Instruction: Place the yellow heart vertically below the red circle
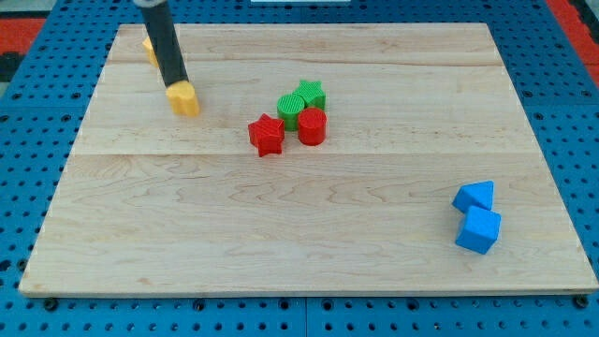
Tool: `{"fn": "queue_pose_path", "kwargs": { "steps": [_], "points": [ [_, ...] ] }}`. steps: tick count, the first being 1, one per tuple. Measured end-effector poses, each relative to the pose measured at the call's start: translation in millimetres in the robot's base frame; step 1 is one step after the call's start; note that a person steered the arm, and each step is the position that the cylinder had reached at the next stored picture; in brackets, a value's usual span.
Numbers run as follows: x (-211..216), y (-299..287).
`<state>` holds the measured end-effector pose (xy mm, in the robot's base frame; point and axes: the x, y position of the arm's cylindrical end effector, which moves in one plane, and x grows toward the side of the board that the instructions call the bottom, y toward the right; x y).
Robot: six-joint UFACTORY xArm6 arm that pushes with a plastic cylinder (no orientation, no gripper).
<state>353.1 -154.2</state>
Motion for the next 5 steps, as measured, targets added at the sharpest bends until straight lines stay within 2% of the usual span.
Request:
{"fn": "queue_pose_path", "kwargs": {
  "steps": [1,2,3,4,5],
  "points": [
    [72.0,12.3],
    [112.8,49.6],
    [117.9,10.5],
    [153.6,50.5],
    [174.0,166.3]
  ]
}}
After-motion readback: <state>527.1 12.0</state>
